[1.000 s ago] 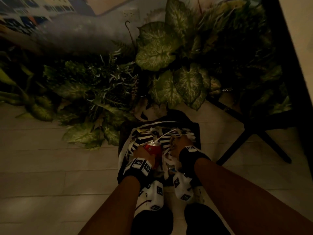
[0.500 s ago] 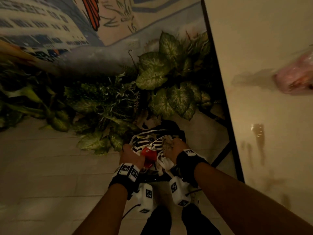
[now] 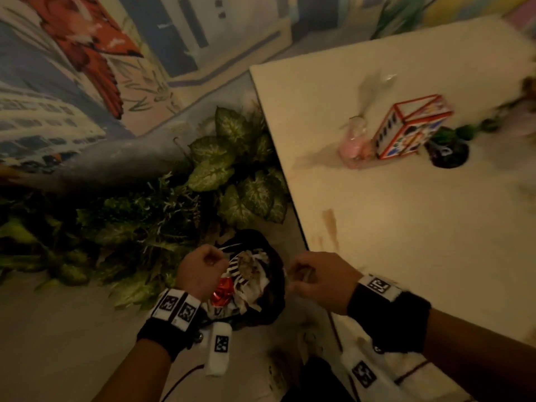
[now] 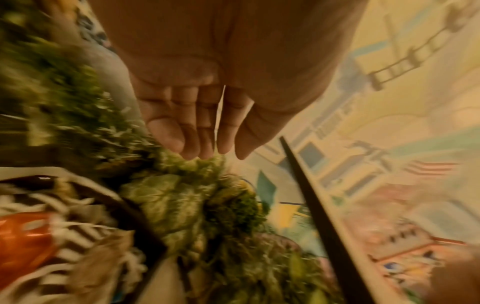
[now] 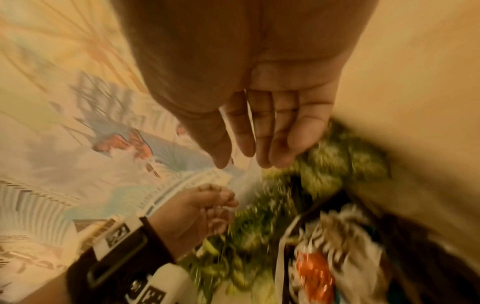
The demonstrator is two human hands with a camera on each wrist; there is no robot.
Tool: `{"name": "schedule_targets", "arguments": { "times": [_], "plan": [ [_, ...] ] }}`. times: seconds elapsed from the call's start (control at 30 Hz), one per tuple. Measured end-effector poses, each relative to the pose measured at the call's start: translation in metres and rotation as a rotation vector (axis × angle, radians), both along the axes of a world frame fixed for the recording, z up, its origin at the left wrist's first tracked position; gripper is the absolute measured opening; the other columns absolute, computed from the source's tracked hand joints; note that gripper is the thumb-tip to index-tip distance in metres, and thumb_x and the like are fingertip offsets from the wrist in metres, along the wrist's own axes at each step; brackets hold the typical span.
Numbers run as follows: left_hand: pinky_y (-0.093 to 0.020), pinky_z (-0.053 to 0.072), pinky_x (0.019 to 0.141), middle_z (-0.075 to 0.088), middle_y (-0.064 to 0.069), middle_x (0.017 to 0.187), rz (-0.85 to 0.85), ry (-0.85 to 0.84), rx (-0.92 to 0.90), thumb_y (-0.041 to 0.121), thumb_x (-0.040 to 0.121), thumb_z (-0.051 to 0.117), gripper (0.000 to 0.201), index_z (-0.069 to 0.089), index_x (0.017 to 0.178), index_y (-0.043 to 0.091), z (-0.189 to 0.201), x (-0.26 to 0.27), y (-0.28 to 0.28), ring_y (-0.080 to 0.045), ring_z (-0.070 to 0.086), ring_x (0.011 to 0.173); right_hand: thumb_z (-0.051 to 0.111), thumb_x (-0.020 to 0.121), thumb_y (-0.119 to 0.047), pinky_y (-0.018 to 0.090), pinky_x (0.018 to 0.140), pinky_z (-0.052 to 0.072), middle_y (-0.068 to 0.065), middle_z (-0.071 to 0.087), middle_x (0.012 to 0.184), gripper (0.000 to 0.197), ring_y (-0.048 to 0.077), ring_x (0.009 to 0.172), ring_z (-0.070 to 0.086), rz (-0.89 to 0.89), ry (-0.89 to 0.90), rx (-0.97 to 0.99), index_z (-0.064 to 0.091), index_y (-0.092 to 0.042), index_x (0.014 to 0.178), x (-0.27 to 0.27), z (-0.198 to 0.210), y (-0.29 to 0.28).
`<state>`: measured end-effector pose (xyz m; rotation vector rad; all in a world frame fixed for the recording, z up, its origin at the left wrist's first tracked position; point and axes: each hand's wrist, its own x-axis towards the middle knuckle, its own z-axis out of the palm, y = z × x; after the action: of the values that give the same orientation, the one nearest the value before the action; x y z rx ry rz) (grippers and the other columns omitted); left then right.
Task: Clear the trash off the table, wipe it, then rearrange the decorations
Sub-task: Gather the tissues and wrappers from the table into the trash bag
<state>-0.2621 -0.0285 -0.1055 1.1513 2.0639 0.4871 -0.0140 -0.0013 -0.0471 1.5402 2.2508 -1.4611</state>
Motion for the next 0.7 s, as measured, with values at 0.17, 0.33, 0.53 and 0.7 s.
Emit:
{"name": "schedule_targets", "arguments": {
  "times": [0.17, 0.33, 0.53, 0.7],
  "plan": [
    [-0.021, 0.047, 0.065, 0.067, 0.002, 0.078, -0.061, -0.023, 0.125, 0.011, 0.08, 0.07, 0.006, 0.067, 0.084, 0.014, 0.043, 0.032, 0.013, -0.013, 0.063, 0.076, 0.067, 0.081, -0.04, 0.015, 0.066, 0.044, -0.017, 0.062, 0.084, 0.021, 0.005, 0.07, 0.058, -0.165, -0.022, 0.091, 0.061, -0.03, 0.098, 0.09, 0.037, 0.004],
    [-0.034, 0.054, 0.069, 0.069, -0.001, 0.075, -0.105, -0.082, 0.215, 0.01, 0.081, 0.069, 0.008, 0.067, 0.081, 0.018, 0.082, 0.092, 0.036, -0.016, 0.065, 0.073, 0.069, 0.08, -0.037, 0.011, 0.062, 0.042, -0.017, 0.065, 0.082, 0.013, 0.005, 0.069, 0.058, -0.297, -0.035, 0.136, 0.06, -0.036, 0.09, 0.182, 0.058, 0.012],
    [-0.039, 0.056, 0.063, 0.068, -0.005, 0.072, -0.202, -0.152, 0.252, 0.01, 0.082, 0.069, 0.009, 0.066, 0.08, 0.018, 0.107, 0.216, 0.072, -0.024, 0.065, 0.069, 0.072, 0.077, -0.036, 0.022, 0.067, 0.047, -0.017, 0.067, 0.078, 0.013, 0.007, 0.069, 0.058, -0.369, -0.035, 0.172, 0.062, -0.036, 0.086, 0.31, 0.065, 0.041],
    [-0.038, 0.055, 0.061, 0.067, -0.002, 0.074, -0.288, -0.143, 0.189, 0.01, 0.081, 0.07, 0.009, 0.066, 0.079, 0.018, 0.097, 0.336, 0.106, -0.027, 0.063, 0.071, 0.074, 0.076, -0.031, 0.012, 0.061, 0.044, -0.017, 0.066, 0.076, 0.015, 0.009, 0.066, 0.059, -0.392, -0.075, 0.19, 0.062, -0.034, 0.084, 0.423, 0.056, 0.058]
  ]
}}
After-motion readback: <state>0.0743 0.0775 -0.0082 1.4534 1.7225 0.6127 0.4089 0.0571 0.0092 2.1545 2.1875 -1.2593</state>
